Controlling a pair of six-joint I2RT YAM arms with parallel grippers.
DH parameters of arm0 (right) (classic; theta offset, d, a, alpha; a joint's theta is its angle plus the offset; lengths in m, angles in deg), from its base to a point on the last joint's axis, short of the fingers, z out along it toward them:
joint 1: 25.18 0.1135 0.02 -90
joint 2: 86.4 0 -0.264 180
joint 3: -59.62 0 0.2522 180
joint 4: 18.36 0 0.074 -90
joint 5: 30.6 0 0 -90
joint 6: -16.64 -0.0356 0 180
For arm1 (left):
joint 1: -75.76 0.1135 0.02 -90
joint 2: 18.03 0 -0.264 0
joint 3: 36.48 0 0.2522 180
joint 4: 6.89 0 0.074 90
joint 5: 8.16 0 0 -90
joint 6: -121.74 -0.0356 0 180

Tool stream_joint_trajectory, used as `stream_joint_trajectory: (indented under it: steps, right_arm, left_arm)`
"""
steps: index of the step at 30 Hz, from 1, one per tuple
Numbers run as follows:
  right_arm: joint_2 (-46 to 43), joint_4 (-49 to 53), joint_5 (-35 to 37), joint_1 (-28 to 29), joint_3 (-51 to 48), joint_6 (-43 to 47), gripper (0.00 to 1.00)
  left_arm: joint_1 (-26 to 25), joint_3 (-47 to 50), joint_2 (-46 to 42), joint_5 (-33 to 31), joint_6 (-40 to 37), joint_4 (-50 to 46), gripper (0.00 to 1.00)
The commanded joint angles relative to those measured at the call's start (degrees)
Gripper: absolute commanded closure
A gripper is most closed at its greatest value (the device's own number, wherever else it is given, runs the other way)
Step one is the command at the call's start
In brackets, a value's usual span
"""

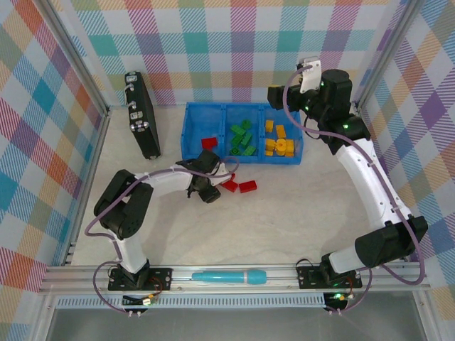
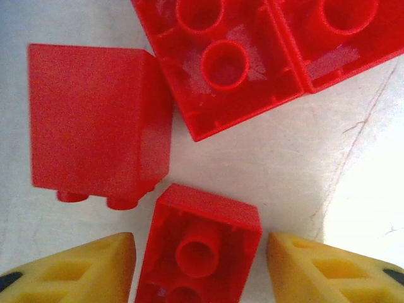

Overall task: Sort the legos into containers by color
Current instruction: Pick up the lego from the center of the table, then place the lego in the container.

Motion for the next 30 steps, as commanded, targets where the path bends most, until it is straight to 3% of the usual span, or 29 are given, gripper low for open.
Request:
stream_joint_trajectory:
  steps: [1,9,13,20,30]
  right_arm:
    - [-0.35,-1.07,1.05,0.43,0.79,1.41,0.01]
    - [0.53,-1.1,1.57,0.39,1.14,1.76,0.01]
    - [0.88,-0.99,1.84,0.43,1.38,1.94,0.01]
    - [0.98,-0.53,2.62,0.36,1.67,2.12,0.01]
    - [1.59,-1.05,1.29,0.41,1.69,1.43,0.01]
  left_arm:
    - [0.69,-1.81,2.34,0.07,1.96,-2.85,0.52]
    - [0.95,-2.07,2.43,0.16,6.8,-6.27,0.68]
    - [1.71,-2.68,-0.92,-5.01,13.64,-3.51,0.72]
    - [3.26,-6.78,-7.25,-8.06,16.94,6.18,0.75]
    - [6.59,-16.13,1.23,-14.5,26.82,15.56,0.75]
